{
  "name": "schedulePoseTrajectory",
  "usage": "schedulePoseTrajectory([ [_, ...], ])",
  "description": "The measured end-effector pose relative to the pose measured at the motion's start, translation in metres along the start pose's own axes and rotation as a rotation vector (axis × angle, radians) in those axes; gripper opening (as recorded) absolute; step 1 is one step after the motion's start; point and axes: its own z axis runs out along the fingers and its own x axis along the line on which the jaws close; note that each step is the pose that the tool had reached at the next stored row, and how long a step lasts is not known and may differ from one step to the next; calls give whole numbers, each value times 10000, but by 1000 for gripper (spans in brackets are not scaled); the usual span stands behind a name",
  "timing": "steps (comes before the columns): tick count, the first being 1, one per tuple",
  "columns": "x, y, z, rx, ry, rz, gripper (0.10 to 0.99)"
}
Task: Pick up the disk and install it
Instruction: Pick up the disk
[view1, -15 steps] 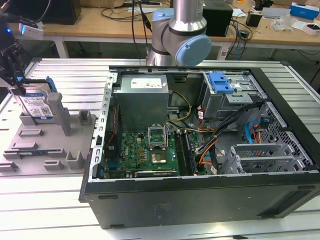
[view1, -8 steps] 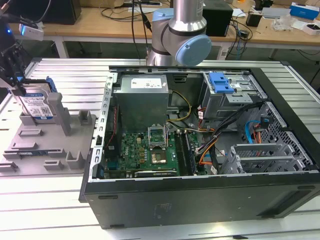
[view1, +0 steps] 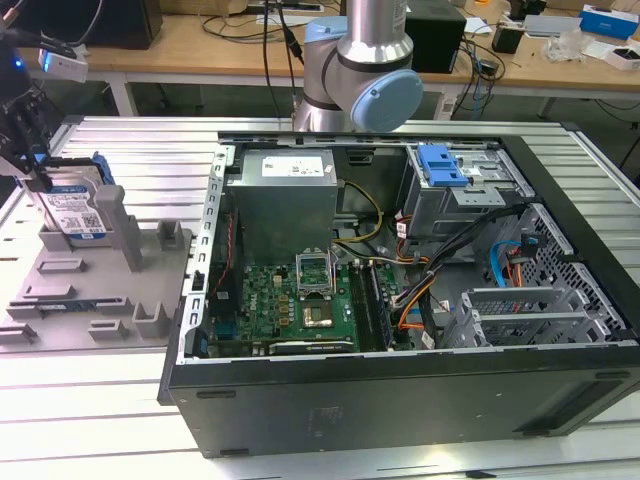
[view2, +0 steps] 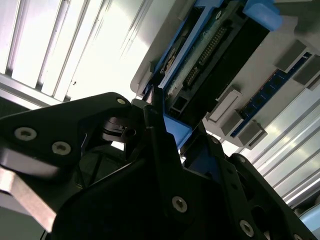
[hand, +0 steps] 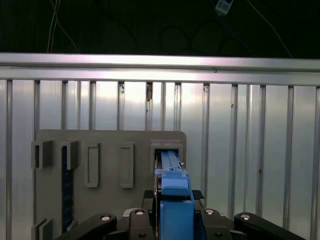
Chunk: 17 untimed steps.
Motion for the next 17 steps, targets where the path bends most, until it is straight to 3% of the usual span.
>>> schedulePoseTrajectory([
  [11, 0, 1, -1, 5, -2, -1, 365],
  [17, 2, 6, -75, 0, -1, -1, 365],
])
